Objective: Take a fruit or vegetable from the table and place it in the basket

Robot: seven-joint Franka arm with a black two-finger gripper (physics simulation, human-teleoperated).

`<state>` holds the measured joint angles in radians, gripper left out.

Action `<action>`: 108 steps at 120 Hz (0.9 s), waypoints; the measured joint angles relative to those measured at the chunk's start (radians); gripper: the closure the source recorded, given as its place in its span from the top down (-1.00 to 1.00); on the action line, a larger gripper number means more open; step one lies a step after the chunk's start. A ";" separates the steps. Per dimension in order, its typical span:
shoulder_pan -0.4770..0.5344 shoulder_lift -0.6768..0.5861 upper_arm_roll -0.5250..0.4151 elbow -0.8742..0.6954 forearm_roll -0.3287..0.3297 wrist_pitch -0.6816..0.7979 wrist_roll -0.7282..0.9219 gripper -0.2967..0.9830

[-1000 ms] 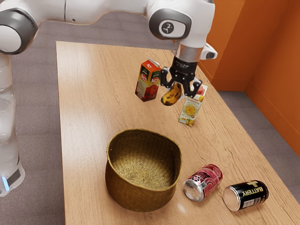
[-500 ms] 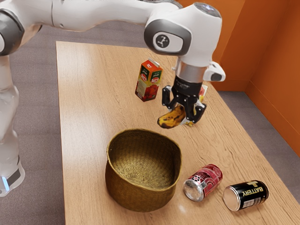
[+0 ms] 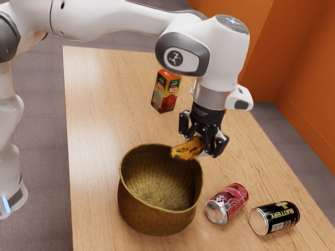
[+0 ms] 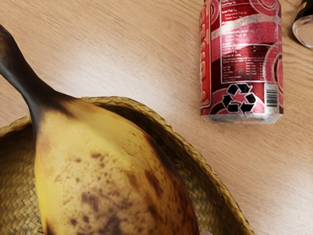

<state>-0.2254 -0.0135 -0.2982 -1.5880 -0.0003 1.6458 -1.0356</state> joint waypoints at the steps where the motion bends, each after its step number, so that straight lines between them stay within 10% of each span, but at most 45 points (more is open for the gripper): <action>1: 0.001 0.000 0.000 0.000 0.000 0.000 0.000 -0.33; 108: 0.107 0.060 -0.086 -0.042 -0.002 0.075 -0.018 -0.32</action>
<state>-0.1182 0.0468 -0.3837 -1.6296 -0.0019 1.7207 -1.0540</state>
